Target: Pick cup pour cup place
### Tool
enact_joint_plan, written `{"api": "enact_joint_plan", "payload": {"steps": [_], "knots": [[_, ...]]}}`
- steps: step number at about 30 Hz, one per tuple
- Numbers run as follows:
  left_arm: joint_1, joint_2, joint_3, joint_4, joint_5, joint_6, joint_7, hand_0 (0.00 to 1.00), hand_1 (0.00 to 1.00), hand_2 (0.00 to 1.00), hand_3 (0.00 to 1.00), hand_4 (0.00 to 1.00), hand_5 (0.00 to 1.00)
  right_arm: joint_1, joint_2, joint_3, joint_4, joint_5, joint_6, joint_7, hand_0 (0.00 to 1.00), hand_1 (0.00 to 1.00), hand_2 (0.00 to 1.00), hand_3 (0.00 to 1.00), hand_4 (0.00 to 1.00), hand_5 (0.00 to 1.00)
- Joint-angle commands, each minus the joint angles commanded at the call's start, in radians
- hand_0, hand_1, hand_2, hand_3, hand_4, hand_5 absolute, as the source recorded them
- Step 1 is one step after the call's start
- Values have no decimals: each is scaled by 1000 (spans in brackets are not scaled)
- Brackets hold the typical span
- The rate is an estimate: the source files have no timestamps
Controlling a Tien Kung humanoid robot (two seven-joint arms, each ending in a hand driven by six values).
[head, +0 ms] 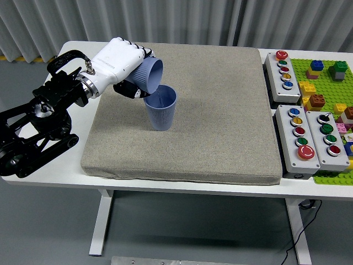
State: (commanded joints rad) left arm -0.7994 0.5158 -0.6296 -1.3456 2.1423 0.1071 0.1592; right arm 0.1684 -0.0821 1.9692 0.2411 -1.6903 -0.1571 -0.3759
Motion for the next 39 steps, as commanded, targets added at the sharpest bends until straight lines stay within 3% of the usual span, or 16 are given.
{"api": "enact_joint_plan", "payload": {"steps": [17, 25, 30, 32, 37, 39], "knots": [[18, 1, -21, -15, -31, 14, -8, 475, 471, 491, 506, 778, 208, -5, 2, 1, 0, -3, -1, -1, 642, 601, 509, 582, 2, 2], [98, -2, -126, -49, -284, 104, -58, 474, 470, 491, 506, 779, 209, -7, 4, 3, 0, -5, 0, 0, 642, 601, 509, 582, 2, 2], [143, -14, -195, -39, -445, 118, -87, 475, 470, 490, 506, 779, 209, -8, 5, 7, 0, -12, 1, 1, 642, 601, 509, 583, 2, 2], [162, -23, -229, -25, -503, 102, -101, 475, 470, 490, 506, 779, 209, -8, 5, 8, -1, -12, 1, 2, 642, 601, 509, 583, 2, 2], [207, -55, -285, 36, -652, 115, -143, 483, 475, 491, 506, 778, 210, -6, 6, 8, -1, -13, 0, 3, 642, 601, 509, 583, 2, 2], [235, -86, -318, 67, -732, 127, -185, 483, 475, 491, 506, 778, 210, -7, 7, 9, -1, -12, -1, 3, 642, 601, 509, 583, 2, 2]]}}
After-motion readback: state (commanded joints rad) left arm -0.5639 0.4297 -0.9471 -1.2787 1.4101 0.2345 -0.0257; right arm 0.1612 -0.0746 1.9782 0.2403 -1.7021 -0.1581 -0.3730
